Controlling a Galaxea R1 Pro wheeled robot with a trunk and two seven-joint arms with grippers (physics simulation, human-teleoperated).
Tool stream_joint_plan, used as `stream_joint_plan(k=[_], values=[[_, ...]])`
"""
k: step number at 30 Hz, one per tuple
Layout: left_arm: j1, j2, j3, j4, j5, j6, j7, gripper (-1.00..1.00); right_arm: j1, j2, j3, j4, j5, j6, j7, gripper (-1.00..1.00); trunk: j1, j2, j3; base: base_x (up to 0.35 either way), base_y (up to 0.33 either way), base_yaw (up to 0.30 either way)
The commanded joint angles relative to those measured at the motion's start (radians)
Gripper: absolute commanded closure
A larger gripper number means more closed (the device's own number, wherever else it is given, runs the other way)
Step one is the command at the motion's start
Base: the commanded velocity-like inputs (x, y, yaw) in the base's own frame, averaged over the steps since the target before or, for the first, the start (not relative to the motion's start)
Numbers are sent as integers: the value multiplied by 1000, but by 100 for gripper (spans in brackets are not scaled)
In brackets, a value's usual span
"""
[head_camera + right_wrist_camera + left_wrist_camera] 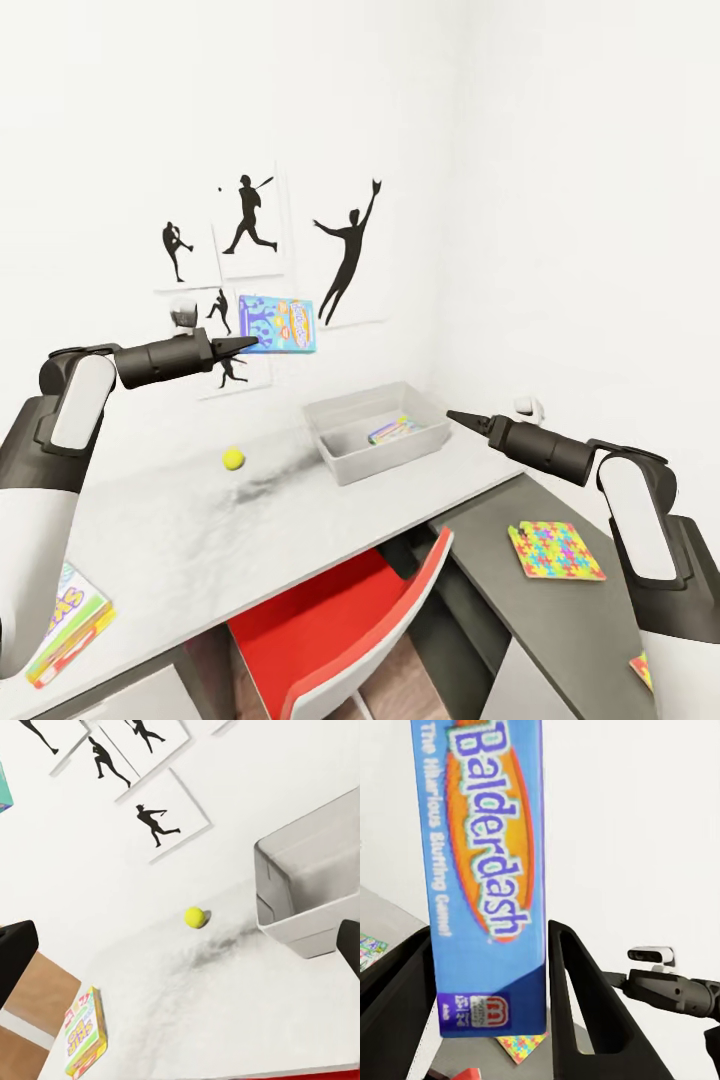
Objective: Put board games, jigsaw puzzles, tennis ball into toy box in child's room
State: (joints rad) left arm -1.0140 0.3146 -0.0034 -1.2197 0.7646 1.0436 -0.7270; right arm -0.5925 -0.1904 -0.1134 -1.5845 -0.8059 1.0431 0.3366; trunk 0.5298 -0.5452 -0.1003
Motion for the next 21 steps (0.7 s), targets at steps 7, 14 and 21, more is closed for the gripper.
stream_joint_plan(k=[7,14,21], values=[[1,-1,0,-1,2,4,-5,100,-1,0,-2,0,13,4,9,-100,1,-2,-2,156,83,-3],[3,-2,-1,-2,2,4,-5,100,-1,0,-3,0,12,4,10,-100,1,-2,-2,195,-48,44],[3,-1,-1,-3,2,4,-5,100,-1,0,-3,1,10,4,13,-100,1,-2,-1,183,-74,-15]])
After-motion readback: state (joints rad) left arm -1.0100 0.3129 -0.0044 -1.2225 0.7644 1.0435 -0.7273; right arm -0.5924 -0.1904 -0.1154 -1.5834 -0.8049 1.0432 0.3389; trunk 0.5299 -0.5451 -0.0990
